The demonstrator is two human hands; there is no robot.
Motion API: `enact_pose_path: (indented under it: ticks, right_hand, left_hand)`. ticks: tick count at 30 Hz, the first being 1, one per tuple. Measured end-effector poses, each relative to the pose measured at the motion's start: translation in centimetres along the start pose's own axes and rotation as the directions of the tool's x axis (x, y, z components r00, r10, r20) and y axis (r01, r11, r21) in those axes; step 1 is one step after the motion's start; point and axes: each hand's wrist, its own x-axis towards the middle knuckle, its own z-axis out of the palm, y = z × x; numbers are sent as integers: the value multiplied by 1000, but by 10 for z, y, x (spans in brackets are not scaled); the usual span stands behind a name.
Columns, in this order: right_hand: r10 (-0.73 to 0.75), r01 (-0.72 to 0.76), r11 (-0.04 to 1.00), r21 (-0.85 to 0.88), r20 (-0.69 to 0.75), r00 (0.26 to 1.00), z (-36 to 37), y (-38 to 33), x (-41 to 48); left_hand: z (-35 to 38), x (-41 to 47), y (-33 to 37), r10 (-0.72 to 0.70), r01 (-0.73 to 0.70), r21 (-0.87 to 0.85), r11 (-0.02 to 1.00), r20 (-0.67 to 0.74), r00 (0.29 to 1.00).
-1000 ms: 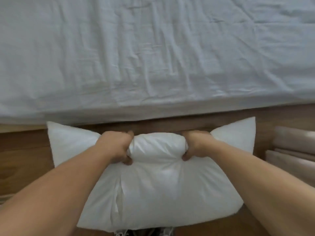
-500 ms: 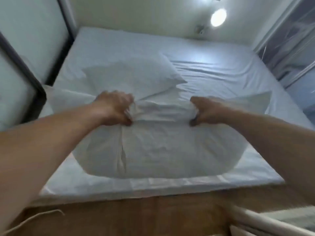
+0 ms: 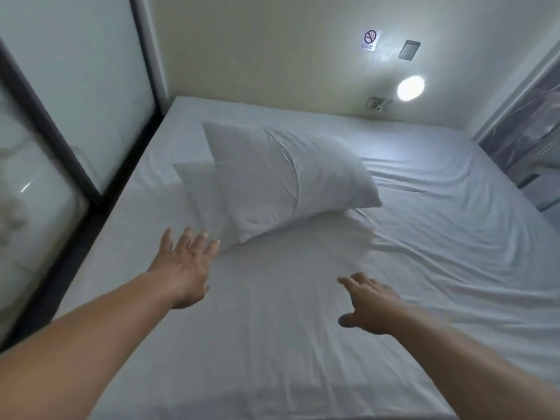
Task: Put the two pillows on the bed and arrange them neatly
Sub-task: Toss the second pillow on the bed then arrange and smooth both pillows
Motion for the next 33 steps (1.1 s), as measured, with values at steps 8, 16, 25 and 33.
enact_pose_path:
  ticks: [8, 16, 25, 33]
  right_hand:
    - [-92, 85, 993, 84, 89, 992, -3, 10, 124]
    - [-123, 134, 990, 43, -204, 971, -79, 15, 279]
    - [-253, 254, 964, -80, 28, 967, -150, -6, 480]
    - [-364, 370, 917, -149, 67, 929, -158, -53, 713]
  left_hand:
    - [-20, 137, -7, -34, 29, -144, 989, -29, 999]
    - [-36, 280, 4, -24, -4, -374, 927, -71, 997]
    - [-28, 475, -41, -99, 169, -578, 799, 150, 984]
    - [62, 673, -93, -120, 253, -577, 777, 258, 959]
